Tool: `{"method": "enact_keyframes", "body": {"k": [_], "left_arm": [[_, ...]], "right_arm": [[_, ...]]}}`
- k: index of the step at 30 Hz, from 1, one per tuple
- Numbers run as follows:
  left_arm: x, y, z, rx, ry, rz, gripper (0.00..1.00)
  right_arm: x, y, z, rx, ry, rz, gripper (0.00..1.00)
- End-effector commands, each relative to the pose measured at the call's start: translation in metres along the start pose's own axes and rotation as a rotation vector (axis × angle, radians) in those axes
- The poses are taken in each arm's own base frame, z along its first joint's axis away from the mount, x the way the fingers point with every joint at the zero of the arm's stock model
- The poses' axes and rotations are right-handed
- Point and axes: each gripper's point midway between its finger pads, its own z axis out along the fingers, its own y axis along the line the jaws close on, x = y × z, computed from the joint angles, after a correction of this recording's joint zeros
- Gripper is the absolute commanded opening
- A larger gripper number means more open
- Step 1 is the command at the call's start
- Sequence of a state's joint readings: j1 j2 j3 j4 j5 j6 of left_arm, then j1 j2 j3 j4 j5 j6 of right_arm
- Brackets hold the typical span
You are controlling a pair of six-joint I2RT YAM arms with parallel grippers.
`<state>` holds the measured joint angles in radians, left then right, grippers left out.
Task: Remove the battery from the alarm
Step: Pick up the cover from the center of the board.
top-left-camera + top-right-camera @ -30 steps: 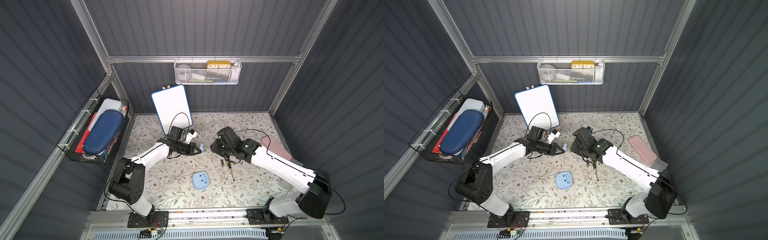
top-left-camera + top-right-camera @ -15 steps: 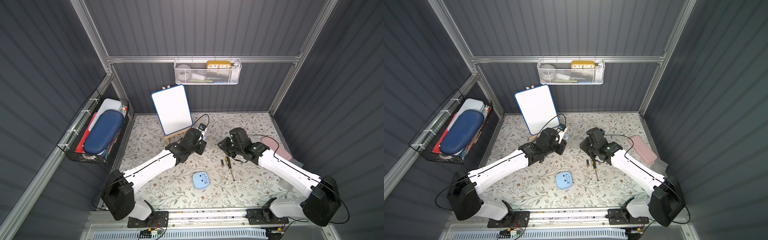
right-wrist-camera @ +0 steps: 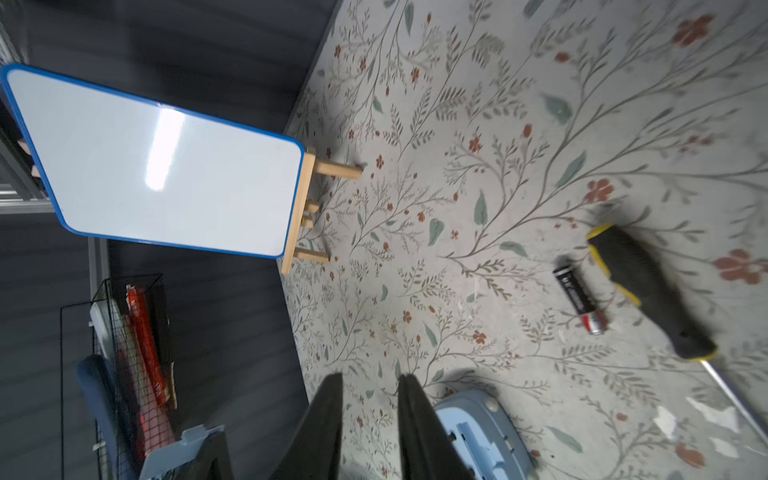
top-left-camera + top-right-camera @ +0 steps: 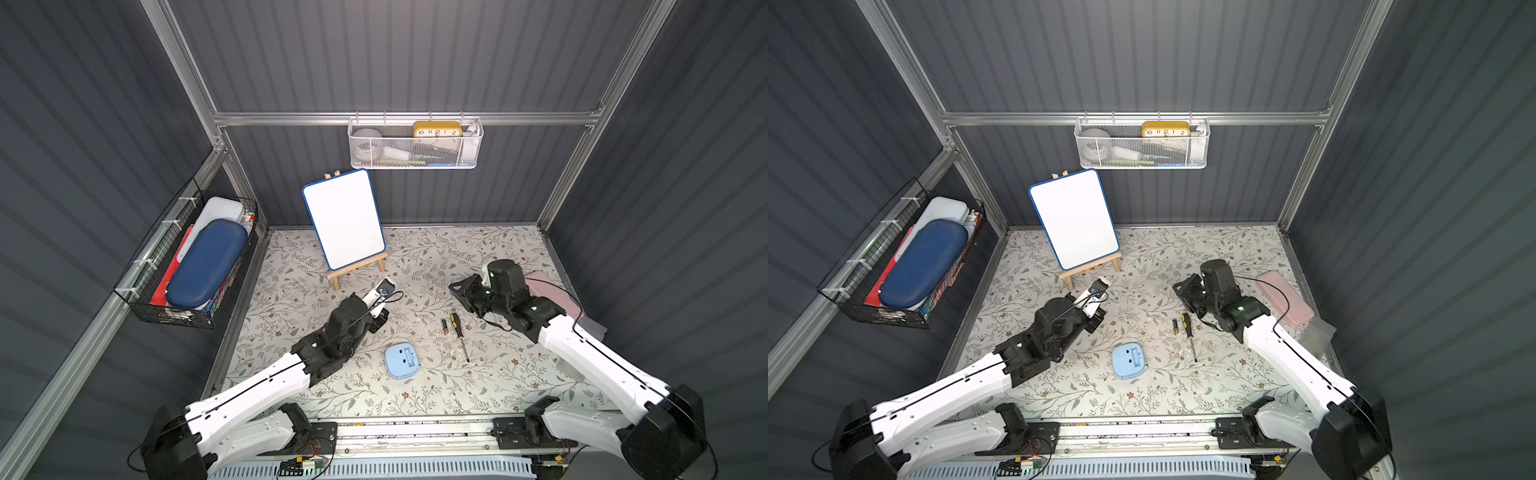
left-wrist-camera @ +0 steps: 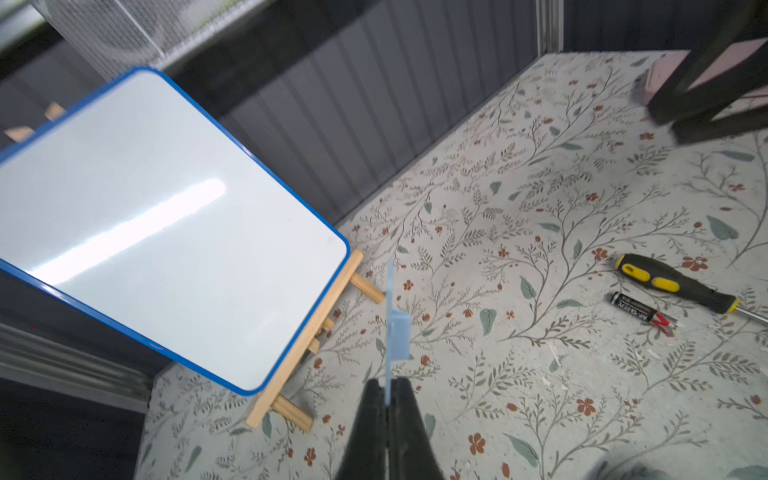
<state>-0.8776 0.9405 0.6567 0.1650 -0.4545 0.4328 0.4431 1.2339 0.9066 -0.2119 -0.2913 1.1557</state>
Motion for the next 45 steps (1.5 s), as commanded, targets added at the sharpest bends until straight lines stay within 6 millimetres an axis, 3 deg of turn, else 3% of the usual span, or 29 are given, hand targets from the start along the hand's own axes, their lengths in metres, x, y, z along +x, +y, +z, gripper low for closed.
{"method": "enact_keyframes", "body": {"k": [1,5,12,15,21,27,33,38,45], "left_arm": [[-0.030,-0.009,-0.018,0.053,-0.204,0.190,0.00],[-0.034,-0.020,-0.037,0.090,-0.308,0.318,0.00],[-0.034,-0.016,-0.063,0.007,-0.421,0.517,0.00],[-0.025,-0.027,-0.069,0.024,-0.450,0.640,0.00],[-0.029,-0.038,-0.073,0.090,-0.473,0.739,0.00],[-0.033,-0.042,-0.078,0.115,-0.488,0.834,0.00],[-0.033,-0.047,-0.081,0.130,-0.503,0.908,0.00],[-0.033,-0.054,-0.079,0.135,-0.528,0.941,0.00],[-0.045,-0.049,-0.083,0.106,-0.549,0.960,0.00]], "right_arm": [[0.027,0.039,0.013,-0.196,0.250,0.019,0.27],[0.047,0.058,0.022,-0.353,0.465,0.061,0.31],[0.064,0.059,0.016,-0.434,0.608,0.103,0.34],[0.070,0.067,0.004,-0.494,0.665,0.111,0.34],[0.086,0.088,-0.027,-0.598,0.794,0.146,0.33],[0.128,0.105,-0.049,-0.601,0.936,0.050,0.33],[0.156,0.083,-0.063,-0.493,0.978,-0.042,0.33],[0.167,0.086,-0.085,-0.481,0.978,-0.137,0.33],[0.186,0.071,-0.082,-0.439,1.032,-0.152,0.32]]}}
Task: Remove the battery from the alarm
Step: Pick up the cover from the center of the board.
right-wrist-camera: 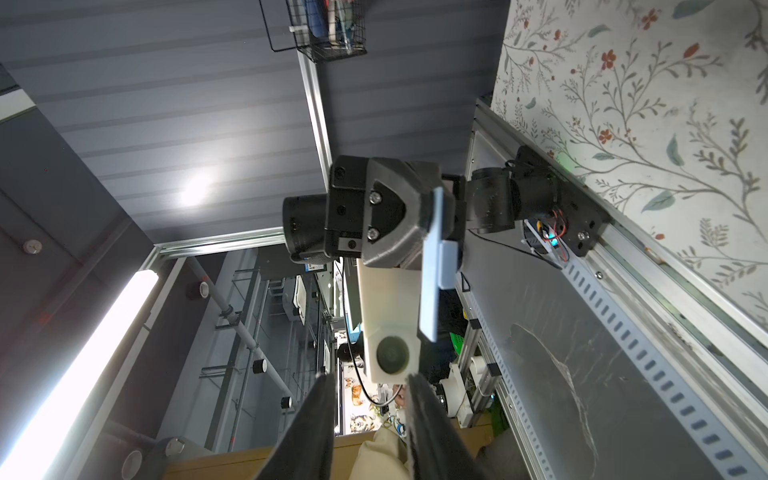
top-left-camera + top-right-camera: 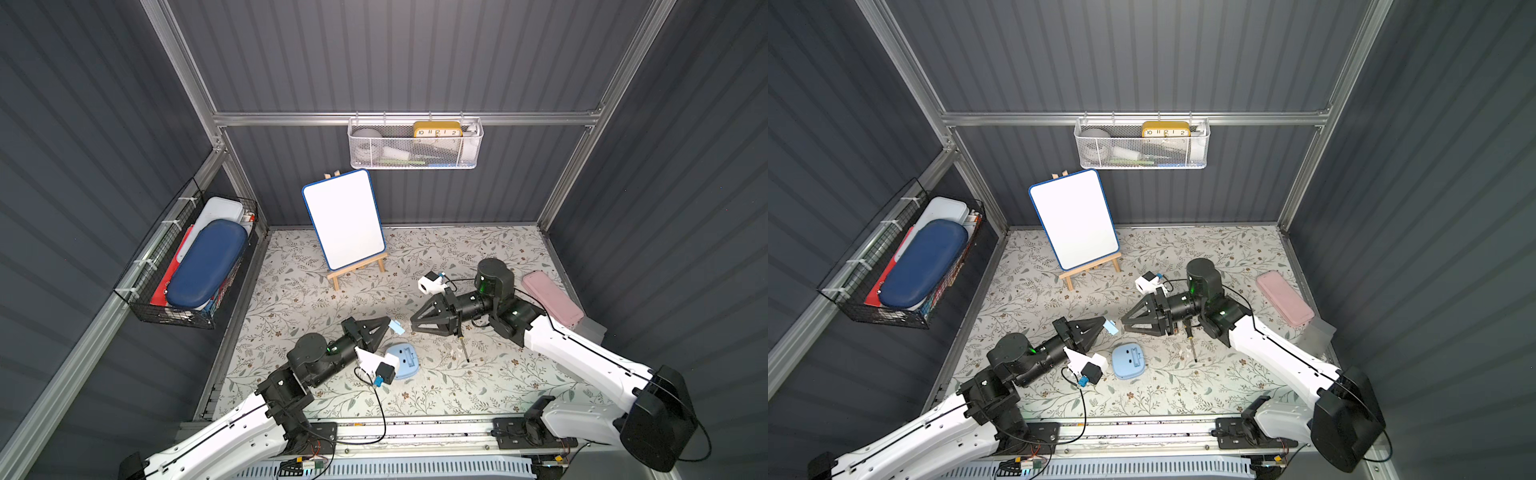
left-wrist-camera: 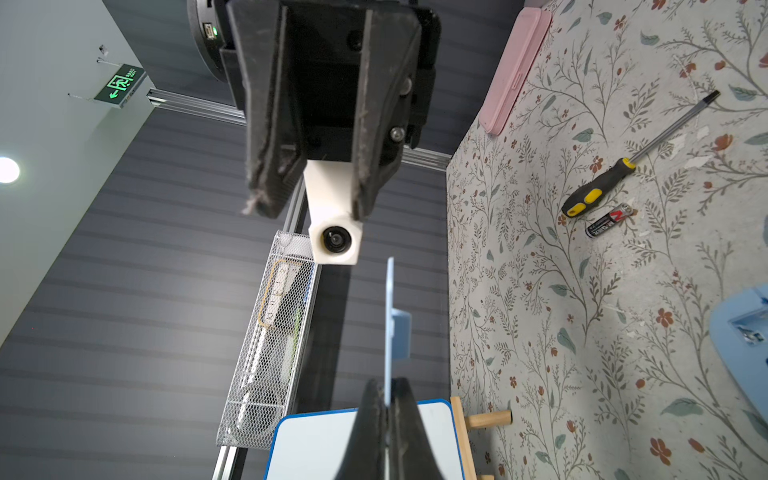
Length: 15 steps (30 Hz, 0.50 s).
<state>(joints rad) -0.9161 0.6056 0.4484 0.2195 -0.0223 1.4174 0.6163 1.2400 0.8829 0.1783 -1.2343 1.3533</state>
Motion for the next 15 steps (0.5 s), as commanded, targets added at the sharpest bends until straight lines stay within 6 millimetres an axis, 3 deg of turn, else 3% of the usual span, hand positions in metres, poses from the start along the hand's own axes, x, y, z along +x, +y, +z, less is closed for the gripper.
{"method": "enact_keyframes", "body": {"k": [1,15], "left_arm": [[-0.007,0.020,-0.003,-0.044,-0.026,0.034,0.00],[-0.012,0.022,0.000,-0.048,-0.043,0.047,0.00]], "right_arm": [[0.009,-0.020,0.002,0.042,0.032,0.007,0.32],[-0.002,-0.005,0.004,0.023,0.002,-0.044,0.32]]}}
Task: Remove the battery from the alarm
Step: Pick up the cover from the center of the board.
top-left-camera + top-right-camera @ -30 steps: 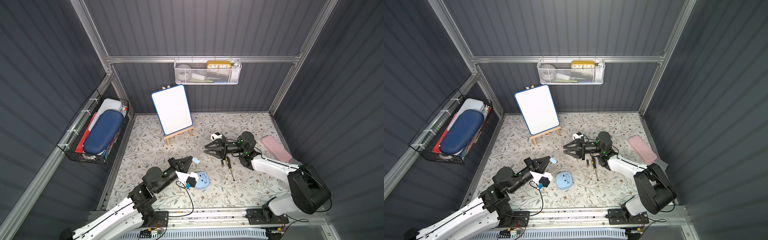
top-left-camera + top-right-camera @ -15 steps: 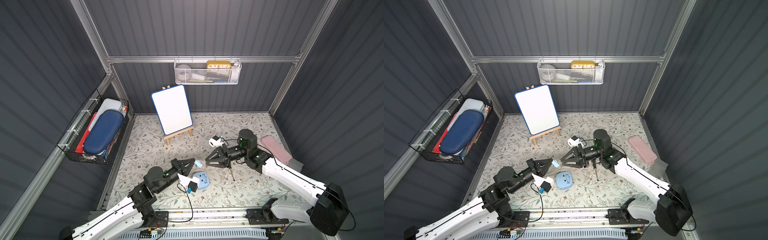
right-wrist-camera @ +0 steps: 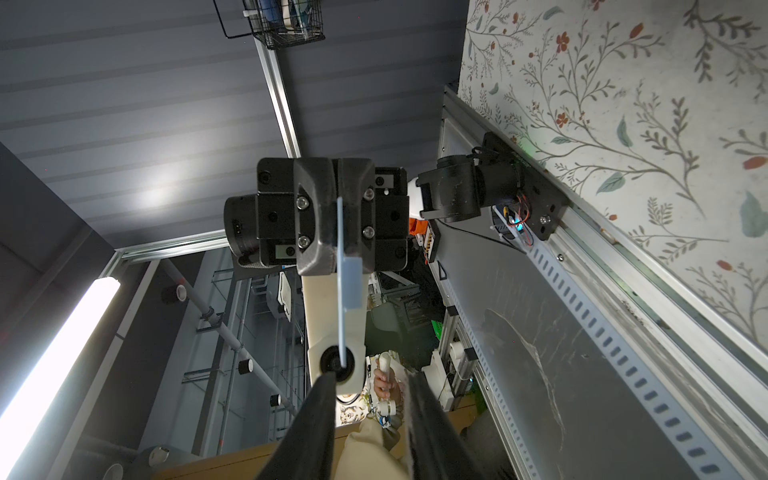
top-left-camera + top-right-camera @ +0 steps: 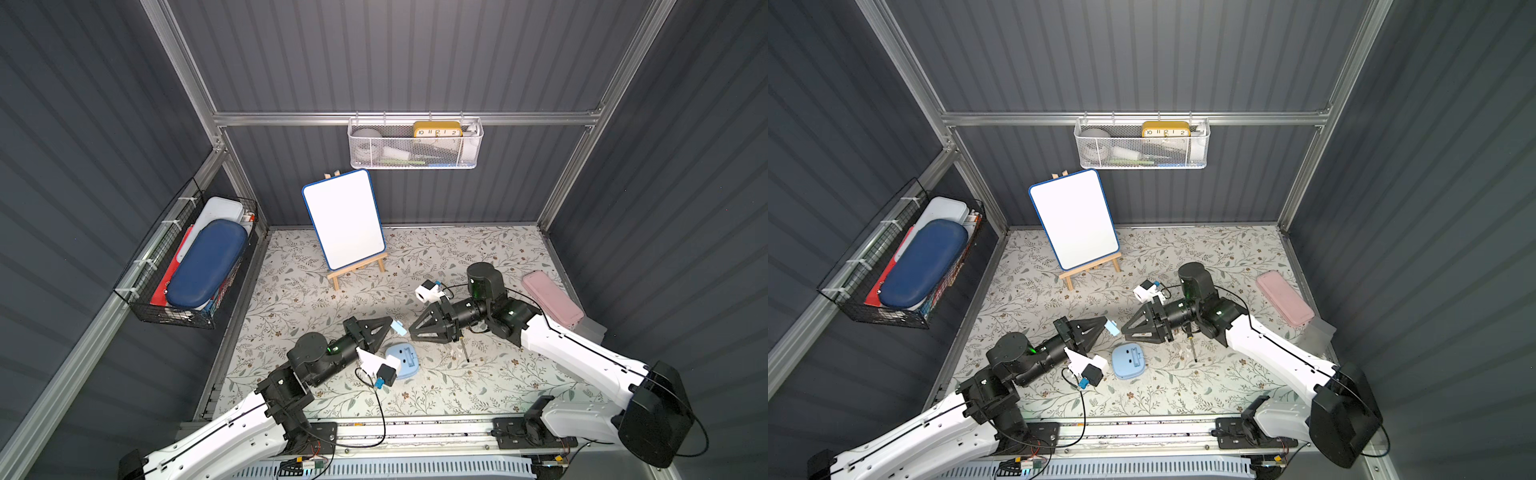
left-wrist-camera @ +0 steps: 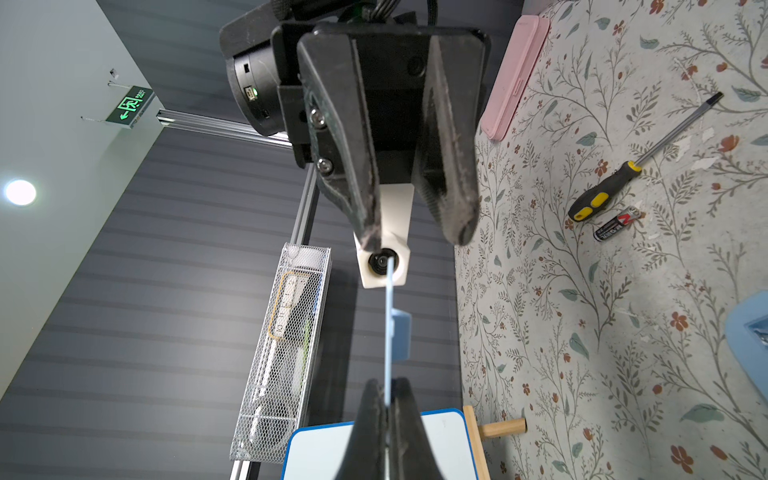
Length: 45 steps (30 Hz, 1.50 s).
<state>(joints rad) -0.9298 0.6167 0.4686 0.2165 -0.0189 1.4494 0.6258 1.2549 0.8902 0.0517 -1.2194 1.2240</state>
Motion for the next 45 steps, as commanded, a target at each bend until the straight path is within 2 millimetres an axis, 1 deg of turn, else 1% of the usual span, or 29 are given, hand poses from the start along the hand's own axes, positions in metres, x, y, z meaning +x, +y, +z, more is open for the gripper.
{"method": "enact_keyframes", "body": {"k": [1,9,14,22,31,39,45], "left_arm": [[-0.006,0.018,-0.001,-0.047,-0.025,0.015,0.00],[-0.007,0.014,0.002,-0.038,-0.033,0.019,0.00],[-0.008,0.018,0.002,-0.046,-0.035,0.020,0.00],[-0.009,0.019,0.002,-0.047,-0.042,0.023,0.00],[-0.010,0.022,0.002,-0.057,-0.045,0.032,0.00],[-0.010,0.025,0.000,-0.066,-0.044,0.036,0.00],[-0.011,0.023,-0.001,-0.056,-0.049,0.035,0.00]], "right_arm": [[-0.004,0.014,0.001,-0.031,-0.005,-0.036,0.32],[-0.007,0.015,0.006,-0.055,0.001,-0.017,0.28],[-0.006,0.013,0.008,-0.053,0.008,-0.012,0.27],[-0.006,0.012,0.012,-0.051,0.021,-0.009,0.23],[-0.006,0.014,0.016,-0.072,0.026,-0.010,0.15],[-0.006,0.014,0.017,-0.083,0.019,-0.017,0.04],[-0.009,0.013,0.018,-0.084,0.010,-0.017,0.01]]}}
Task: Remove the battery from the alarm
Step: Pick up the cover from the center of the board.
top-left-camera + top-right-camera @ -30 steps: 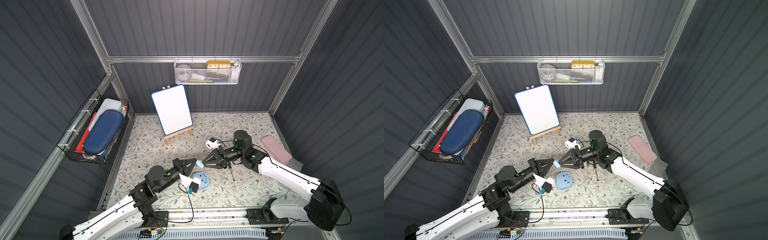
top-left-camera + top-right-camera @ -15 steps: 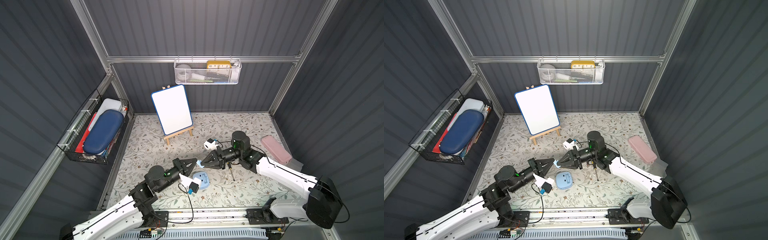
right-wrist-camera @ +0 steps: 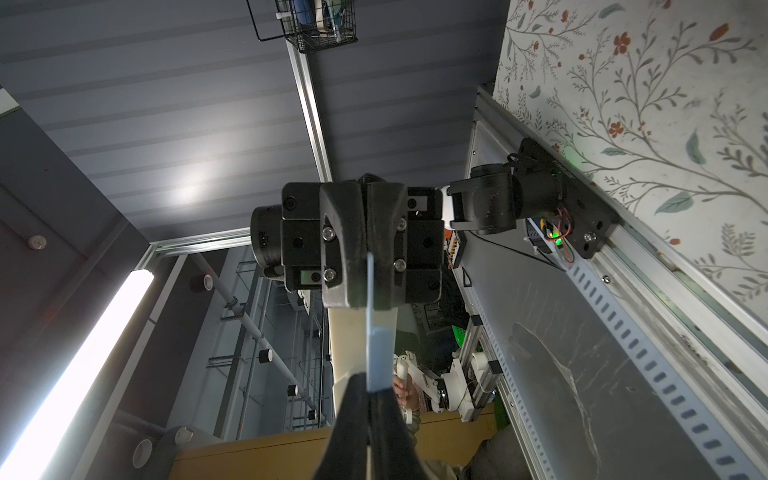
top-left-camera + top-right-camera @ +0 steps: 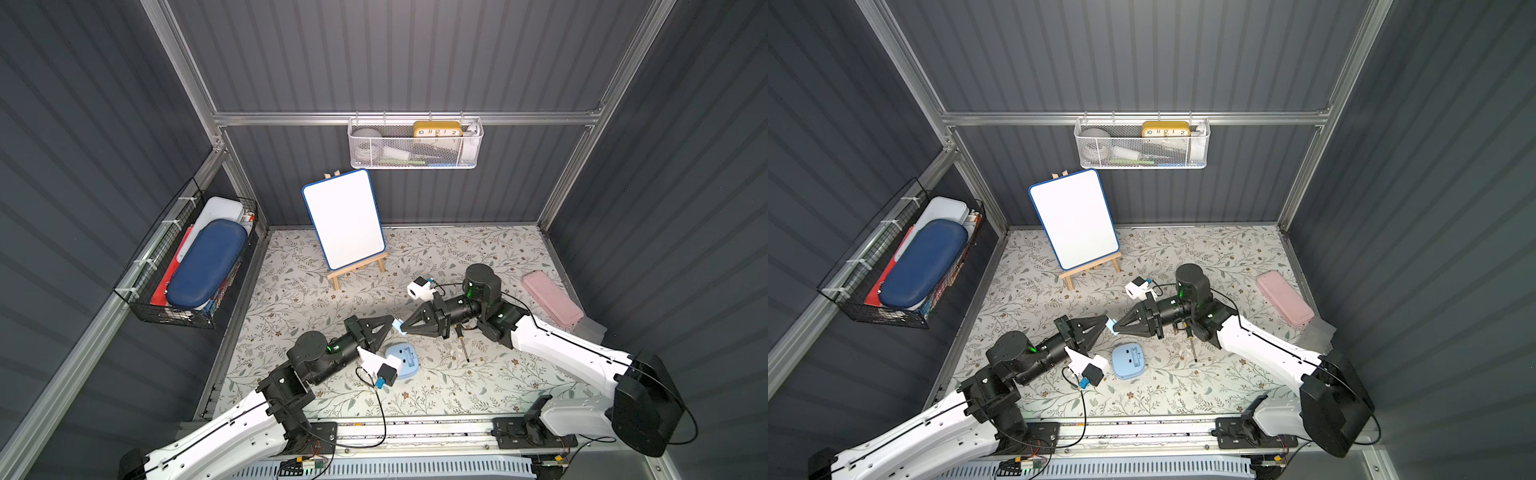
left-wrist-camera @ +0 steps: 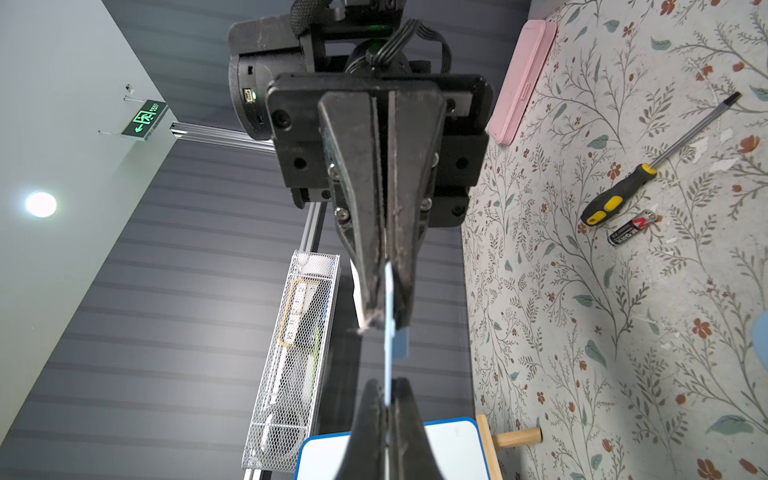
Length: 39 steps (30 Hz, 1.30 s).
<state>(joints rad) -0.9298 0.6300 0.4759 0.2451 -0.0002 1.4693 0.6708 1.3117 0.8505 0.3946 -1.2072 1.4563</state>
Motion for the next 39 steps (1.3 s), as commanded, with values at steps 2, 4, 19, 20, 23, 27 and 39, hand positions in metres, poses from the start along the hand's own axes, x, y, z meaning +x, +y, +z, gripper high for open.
{"method": "enact_keyframes", "body": {"k": [2,4,19,20,23,27,39], "left_arm": [[-0.007,0.014,-0.002,-0.029,-0.031,0.011,0.05],[-0.008,0.012,-0.003,-0.025,-0.036,0.011,0.11],[0.008,0.029,-0.019,-0.124,0.063,-0.015,0.99],[0.009,0.033,-0.022,-0.147,0.073,-0.026,0.99],[0.015,0.031,-0.028,-0.161,0.103,-0.048,0.99],[0.018,0.029,-0.029,-0.174,0.117,-0.053,0.99],[0.017,0.025,-0.022,-0.209,0.096,-0.104,0.99]], "right_arm": [[-0.003,-0.002,0.002,-0.006,-0.013,-0.012,0.00],[-0.004,-0.001,0.002,-0.010,-0.016,-0.015,0.00],[0.005,-0.044,-0.012,0.220,-0.104,-0.134,0.00],[0.005,-0.054,-0.018,0.305,-0.125,-0.193,0.00],[0.004,-0.056,-0.029,0.415,-0.214,-0.353,0.00],[-0.009,-0.069,-0.049,0.583,-0.362,-0.510,0.00],[-0.011,-0.086,-0.062,0.724,-0.491,-0.659,0.00]]}}
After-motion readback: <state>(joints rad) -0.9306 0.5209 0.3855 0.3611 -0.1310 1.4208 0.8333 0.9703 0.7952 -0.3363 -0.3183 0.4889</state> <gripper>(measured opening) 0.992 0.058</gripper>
